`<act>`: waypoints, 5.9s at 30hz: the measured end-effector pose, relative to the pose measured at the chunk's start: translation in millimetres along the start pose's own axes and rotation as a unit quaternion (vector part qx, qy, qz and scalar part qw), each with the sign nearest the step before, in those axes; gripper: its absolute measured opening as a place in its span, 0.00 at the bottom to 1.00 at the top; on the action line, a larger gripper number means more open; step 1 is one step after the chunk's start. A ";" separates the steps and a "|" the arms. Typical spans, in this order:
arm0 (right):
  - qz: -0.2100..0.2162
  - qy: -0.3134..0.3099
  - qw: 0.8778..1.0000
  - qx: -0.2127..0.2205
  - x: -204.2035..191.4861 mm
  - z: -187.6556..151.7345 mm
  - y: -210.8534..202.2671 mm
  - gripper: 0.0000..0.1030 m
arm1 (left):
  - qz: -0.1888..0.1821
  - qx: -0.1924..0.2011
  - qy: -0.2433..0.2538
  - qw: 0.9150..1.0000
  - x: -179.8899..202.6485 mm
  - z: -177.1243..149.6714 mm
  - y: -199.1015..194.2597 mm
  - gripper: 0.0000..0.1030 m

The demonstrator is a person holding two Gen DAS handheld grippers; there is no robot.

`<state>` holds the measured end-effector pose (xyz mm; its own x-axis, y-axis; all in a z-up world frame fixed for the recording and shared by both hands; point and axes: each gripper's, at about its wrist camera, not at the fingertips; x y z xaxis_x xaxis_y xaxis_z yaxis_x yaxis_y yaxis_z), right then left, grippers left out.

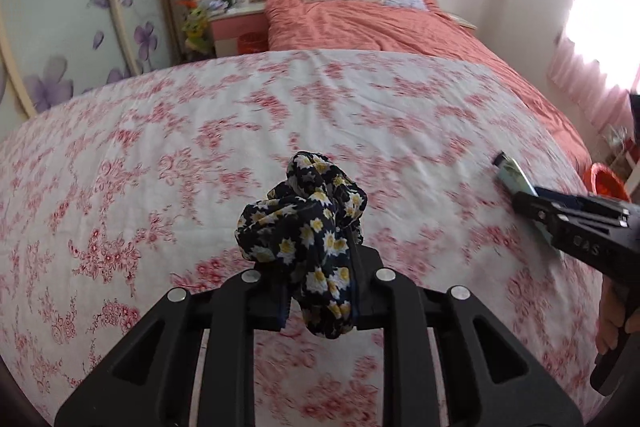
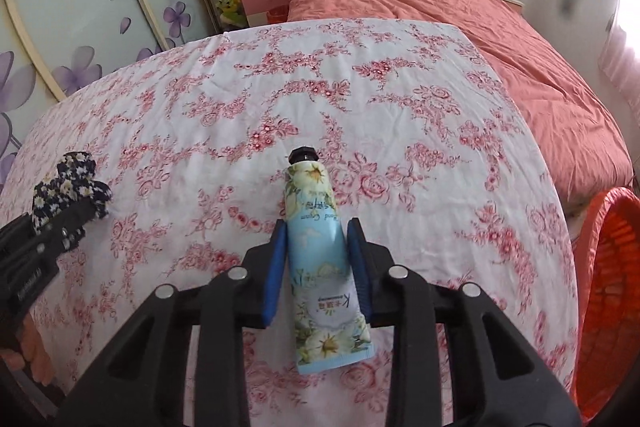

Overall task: Collect trash
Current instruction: 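Grasp the daisy scrunchie with the left tool while the right grasps the blue tube, then lift the daisy scrunchie with the left tool while the right lifts the blue tube, then carry the scrunchie and blue tube over the orange basket with both tools, then open both tools to drop the scrunchie and tube into the basket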

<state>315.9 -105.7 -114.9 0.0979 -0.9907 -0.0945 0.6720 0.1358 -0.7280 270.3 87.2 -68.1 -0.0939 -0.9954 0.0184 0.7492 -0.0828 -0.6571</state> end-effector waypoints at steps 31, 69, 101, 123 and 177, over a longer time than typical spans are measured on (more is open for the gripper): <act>-0.045 0.008 0.998 0.043 6.2 -47.7 -34.2 0.28 | 0.020 -0.011 -0.015 1.000 22.2 -33.0 -5.8 0.25; -0.033 0.022 0.998 0.044 10.4 -48.8 -34.2 0.28 | 0.005 -0.008 -0.047 0.999 12.9 -33.3 -5.8 0.29; -0.021 0.051 0.995 0.078 25.1 -50.9 -66.8 0.27 | -0.012 0.016 -0.035 0.999 22.0 -24.6 -24.1 0.19; -0.099 0.138 0.958 0.230 164.5 -60.8 -231.7 0.27 | -0.173 0.081 0.071 0.979 216.4 20.5 -88.2 0.19; -0.311 0.087 0.900 0.292 138.2 -159.6 -324.0 0.96 | -0.034 0.139 0.038 0.989 179.3 -53.6 -173.2 0.98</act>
<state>-5.4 -287.8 -0.5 -0.5127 -0.8561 0.0652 0.8338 -0.5145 -0.2002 88.5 -74.4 8.7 -0.1913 -0.9815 -0.0077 0.8898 -0.1701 -0.4234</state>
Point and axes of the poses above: each gripper's, at about its wrist camera, not at the fingertips, and y roughly the way its jaws point, x to its right, z to its top, and after that the axes turned 8 degrees about x, right-handed
